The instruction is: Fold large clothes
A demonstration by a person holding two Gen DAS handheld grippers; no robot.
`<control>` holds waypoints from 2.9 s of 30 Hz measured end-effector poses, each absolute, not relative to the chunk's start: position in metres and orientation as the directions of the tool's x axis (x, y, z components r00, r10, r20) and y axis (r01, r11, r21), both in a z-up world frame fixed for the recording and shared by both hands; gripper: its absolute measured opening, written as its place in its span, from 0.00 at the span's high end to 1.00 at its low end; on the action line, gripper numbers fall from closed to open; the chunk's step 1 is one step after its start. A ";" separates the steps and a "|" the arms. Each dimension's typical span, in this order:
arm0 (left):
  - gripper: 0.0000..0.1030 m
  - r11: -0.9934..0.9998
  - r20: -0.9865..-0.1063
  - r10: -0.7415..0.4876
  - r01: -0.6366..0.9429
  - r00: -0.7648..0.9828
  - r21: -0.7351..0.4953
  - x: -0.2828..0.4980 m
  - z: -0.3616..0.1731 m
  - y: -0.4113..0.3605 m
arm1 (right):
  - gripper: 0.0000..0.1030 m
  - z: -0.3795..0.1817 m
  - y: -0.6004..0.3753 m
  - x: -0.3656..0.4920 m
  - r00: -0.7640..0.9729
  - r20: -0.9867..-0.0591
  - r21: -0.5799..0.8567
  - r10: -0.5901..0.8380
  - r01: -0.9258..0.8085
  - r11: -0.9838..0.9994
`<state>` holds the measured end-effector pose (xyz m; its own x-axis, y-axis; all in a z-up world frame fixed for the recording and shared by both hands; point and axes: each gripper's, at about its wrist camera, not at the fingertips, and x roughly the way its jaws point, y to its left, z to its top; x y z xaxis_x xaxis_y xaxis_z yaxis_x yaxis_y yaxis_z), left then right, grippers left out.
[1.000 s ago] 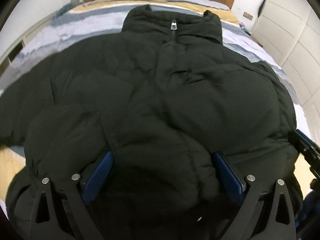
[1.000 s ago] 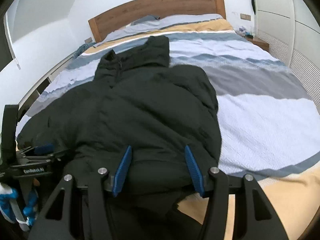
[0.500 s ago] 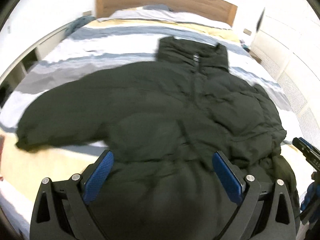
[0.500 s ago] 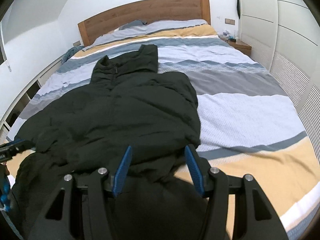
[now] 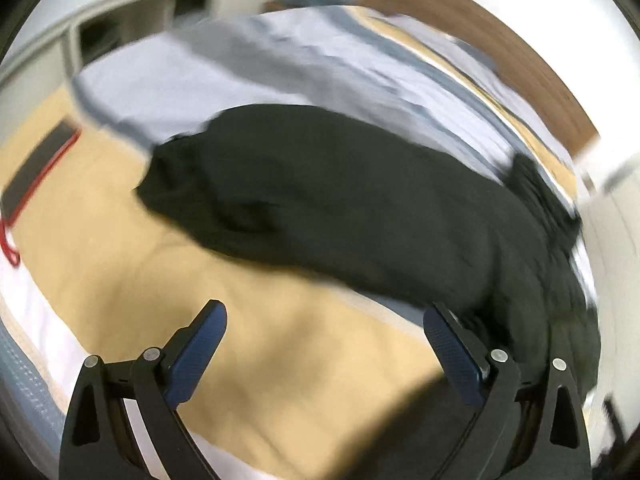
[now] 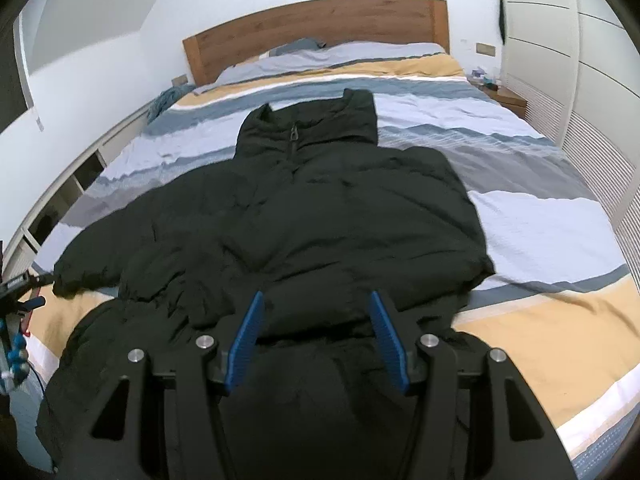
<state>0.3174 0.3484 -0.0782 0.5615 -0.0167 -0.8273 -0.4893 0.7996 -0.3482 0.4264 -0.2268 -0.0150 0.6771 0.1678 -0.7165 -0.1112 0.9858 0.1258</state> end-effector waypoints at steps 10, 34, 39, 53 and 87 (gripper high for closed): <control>0.16 0.492 -0.774 -0.087 -0.648 0.628 -0.581 0.326 -0.138 0.443 | 0.48 -0.027 -0.234 0.432 0.666 -0.732 0.128 0.144 -0.073 0.989; 0.91 0.680 -0.652 -0.085 -0.435 0.754 -0.591 0.326 -0.029 0.372 | 0.48 0.001 -0.301 0.380 0.731 -0.664 0.206 0.157 -0.023 0.978; 0.92 0.767 -0.626 -0.095 -0.344 0.774 -0.542 0.332 0.017 0.316 | 0.48 0.010 -0.322 0.360 0.750 -0.643 0.224 0.156 -0.010 0.974; 0.92 0.905 -0.659 -0.229 -0.093 0.717 -0.415 0.381 0.043 0.111 | 0.48 0.000 -0.388 0.313 0.773 -0.620 0.251 0.137 0.030 0.967; 0.48 0.983 -0.725 -0.119 -0.022 0.678 -0.182 0.335 0.079 0.099 | 0.48 0.042 -0.305 0.320 0.760 -0.608 0.154 0.230 -0.171 0.973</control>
<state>0.3354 0.0994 0.0788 0.6784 -0.1191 -0.7250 -0.0216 0.9831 -0.1818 0.3202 -0.3049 0.0416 0.7597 0.2297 -0.6083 -0.1709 0.9732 0.1540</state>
